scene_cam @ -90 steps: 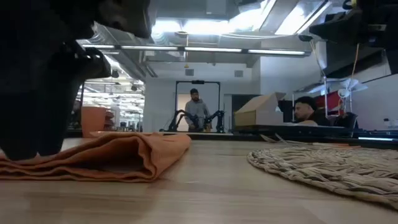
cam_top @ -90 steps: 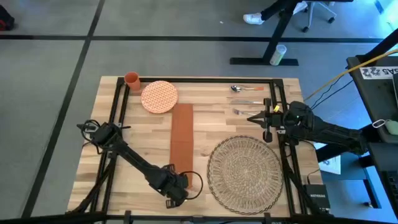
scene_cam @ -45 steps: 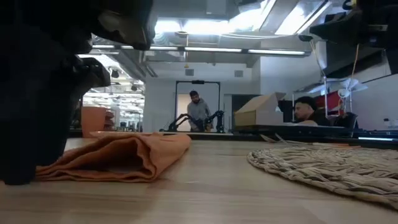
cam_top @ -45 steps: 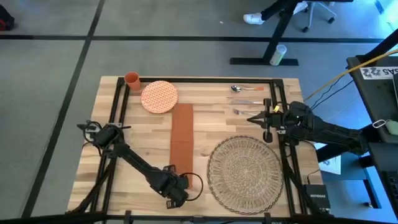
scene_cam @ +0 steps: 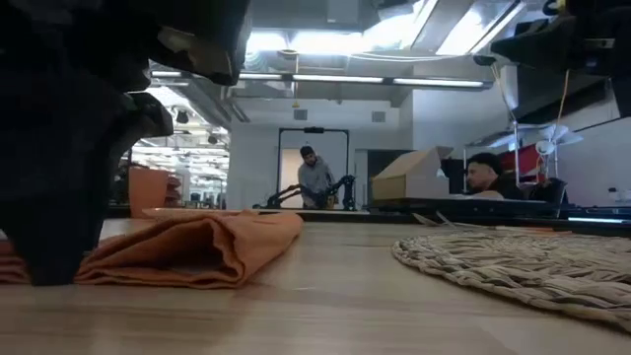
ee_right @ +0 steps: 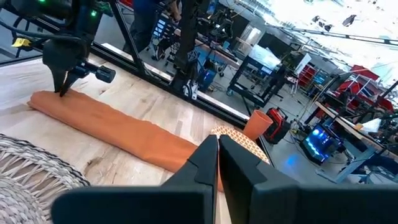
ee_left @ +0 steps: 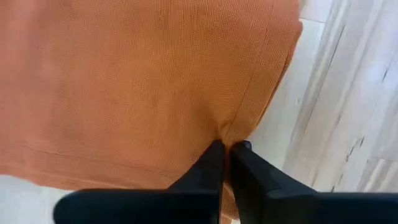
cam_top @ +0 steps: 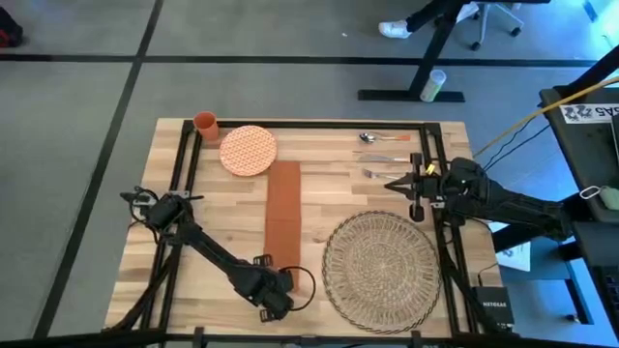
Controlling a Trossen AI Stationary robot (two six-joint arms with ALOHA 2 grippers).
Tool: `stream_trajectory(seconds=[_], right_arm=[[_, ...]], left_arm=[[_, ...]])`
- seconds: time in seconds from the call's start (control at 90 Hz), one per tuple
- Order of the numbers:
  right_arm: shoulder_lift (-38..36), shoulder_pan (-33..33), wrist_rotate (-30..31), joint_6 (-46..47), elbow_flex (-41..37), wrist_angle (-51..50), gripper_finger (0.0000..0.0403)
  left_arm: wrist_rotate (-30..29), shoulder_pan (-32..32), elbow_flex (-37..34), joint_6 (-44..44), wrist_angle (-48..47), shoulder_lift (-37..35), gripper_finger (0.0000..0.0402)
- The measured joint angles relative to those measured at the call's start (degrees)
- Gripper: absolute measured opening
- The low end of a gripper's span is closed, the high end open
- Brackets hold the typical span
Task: Set table place
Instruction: Fold the orange table napkin
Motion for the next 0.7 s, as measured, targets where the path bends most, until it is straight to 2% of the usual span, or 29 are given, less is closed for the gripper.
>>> stream_trajectory(seconds=[0.167, 0.4, 0.7], right_arm=[[0.0, 0.0, 0.0, 0.0, 0.0, 0.01, 0.0001], [0.0, 0.0, 0.0, 0.0, 0.0, 0.12, 0.0001], [0.0, 0.0, 0.0, 0.0, 0.0, 0.07, 0.0001]], left_arm=[[-0.64, -0.04, 2.09, 0.66, -1.93, 0.28, 0.0001], [-2.37, 0.01, 9.67, 2.56, -11.14, 0.92, 0.0], [-4.93, -0.32, 18.65, 3.63, -17.71, 0.37, 0.0]])
